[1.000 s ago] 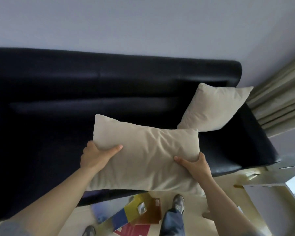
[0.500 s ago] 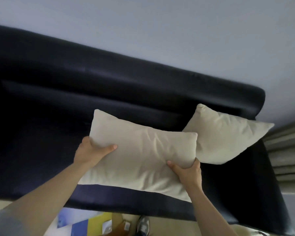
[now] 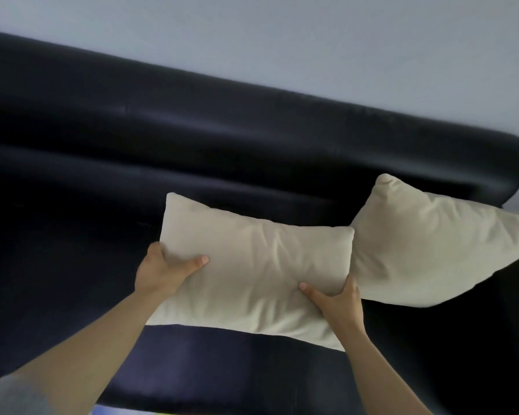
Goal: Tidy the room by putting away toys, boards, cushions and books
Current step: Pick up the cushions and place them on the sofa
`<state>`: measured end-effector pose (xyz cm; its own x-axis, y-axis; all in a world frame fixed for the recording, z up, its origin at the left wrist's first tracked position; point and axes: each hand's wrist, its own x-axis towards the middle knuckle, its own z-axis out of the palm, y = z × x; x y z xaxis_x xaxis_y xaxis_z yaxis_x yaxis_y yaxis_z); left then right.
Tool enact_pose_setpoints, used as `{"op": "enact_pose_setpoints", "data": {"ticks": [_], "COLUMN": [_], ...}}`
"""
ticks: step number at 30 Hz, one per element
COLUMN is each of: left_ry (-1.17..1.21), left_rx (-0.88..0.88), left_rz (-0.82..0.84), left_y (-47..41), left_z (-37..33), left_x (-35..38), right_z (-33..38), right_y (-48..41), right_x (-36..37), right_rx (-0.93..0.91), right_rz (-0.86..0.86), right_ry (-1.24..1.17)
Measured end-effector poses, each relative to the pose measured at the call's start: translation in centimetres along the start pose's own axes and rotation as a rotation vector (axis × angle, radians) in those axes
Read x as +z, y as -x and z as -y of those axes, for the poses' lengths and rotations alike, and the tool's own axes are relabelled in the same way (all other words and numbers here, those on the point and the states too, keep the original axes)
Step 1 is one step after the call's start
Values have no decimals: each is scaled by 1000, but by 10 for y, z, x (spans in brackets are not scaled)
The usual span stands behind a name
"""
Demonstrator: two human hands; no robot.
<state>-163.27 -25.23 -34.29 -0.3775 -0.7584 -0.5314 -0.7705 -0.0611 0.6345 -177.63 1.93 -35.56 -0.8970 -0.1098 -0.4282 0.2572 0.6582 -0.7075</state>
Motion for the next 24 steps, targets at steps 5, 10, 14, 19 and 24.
{"op": "enact_pose_setpoints", "data": {"ticks": [5,10,14,19,24], "left_ry": [58,100,40,67,34], "left_rx": [217,342,382,396,498], "left_rz": [-47,85,230,211,176], "left_y": [-24,-55,-68,-72,-71], "left_z": [2,11,9,18,17], "left_x": [8,29,70,82,70], "right_z": [-1,-9,-12,-16,-16], "right_y": [-20,-59,-90,-103,-112], "right_x": [15,36,59,67,65], "right_rx": [-213,-302,-110,-24,144], "right_rz": [-55,-62,77,59,182], "right_ry": [-38,34,-68,-226,-350]}}
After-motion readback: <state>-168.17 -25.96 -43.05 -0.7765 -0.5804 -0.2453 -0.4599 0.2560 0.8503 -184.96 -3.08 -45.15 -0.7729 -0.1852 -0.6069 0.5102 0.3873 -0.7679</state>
